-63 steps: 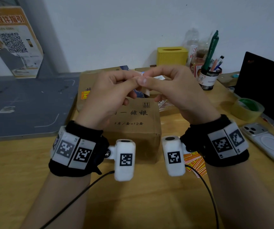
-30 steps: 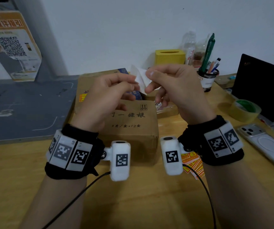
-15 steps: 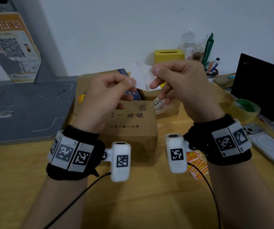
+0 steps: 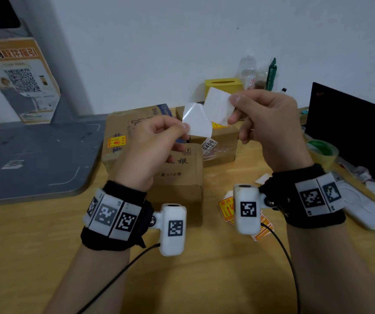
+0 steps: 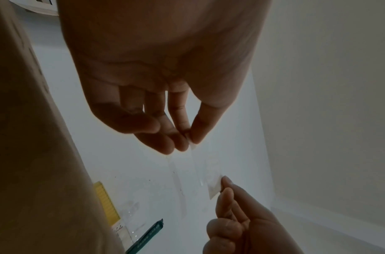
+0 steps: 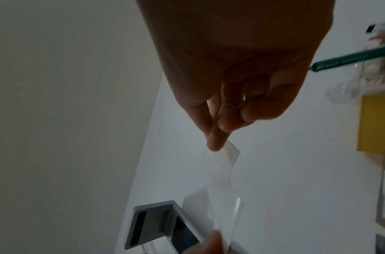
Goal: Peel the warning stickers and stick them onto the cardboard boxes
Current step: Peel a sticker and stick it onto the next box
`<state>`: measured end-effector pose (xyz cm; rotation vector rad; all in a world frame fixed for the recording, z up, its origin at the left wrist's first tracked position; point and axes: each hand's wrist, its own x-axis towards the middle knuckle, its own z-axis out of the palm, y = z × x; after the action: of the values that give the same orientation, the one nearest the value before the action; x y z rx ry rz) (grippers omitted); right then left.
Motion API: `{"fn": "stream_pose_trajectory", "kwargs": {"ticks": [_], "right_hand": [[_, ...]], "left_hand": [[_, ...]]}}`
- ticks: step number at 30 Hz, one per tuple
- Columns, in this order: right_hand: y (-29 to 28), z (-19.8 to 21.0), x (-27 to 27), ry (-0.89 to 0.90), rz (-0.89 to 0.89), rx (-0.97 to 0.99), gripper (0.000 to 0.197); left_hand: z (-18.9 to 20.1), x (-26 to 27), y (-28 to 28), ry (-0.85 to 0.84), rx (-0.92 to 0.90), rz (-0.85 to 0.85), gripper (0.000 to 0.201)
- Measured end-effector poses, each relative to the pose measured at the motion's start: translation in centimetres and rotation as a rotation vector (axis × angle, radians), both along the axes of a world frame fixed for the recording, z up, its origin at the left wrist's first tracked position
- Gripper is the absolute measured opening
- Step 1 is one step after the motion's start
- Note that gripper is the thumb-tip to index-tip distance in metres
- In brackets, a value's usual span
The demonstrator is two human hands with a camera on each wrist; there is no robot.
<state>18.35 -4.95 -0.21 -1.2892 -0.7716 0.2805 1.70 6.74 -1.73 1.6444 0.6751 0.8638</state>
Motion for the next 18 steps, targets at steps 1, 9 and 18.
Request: {"fn": "stream_pose_trajectory", "kwargs": {"ticks": [1, 9, 18], "right_hand": [[-0.5, -0.1, 0.2, 0.005, -0.013, -0.001, 0.009], [-4.3, 0.3, 0.8, 0.021, -0.16, 0.007, 0.011], [-6.5, 0.6, -0.2, -0.013, -0.112, -0.085, 0.007]], "left_hand": [[0.0, 0.1, -0.3, 0.01, -0.009, 0.001, 0.01], [-0.2, 1.7, -3.3, 0.142, -0.03, -0.026, 0.009], [-0.3, 3.1, -6.5, 0.399, -0.016, -0.255, 0.019]]}}
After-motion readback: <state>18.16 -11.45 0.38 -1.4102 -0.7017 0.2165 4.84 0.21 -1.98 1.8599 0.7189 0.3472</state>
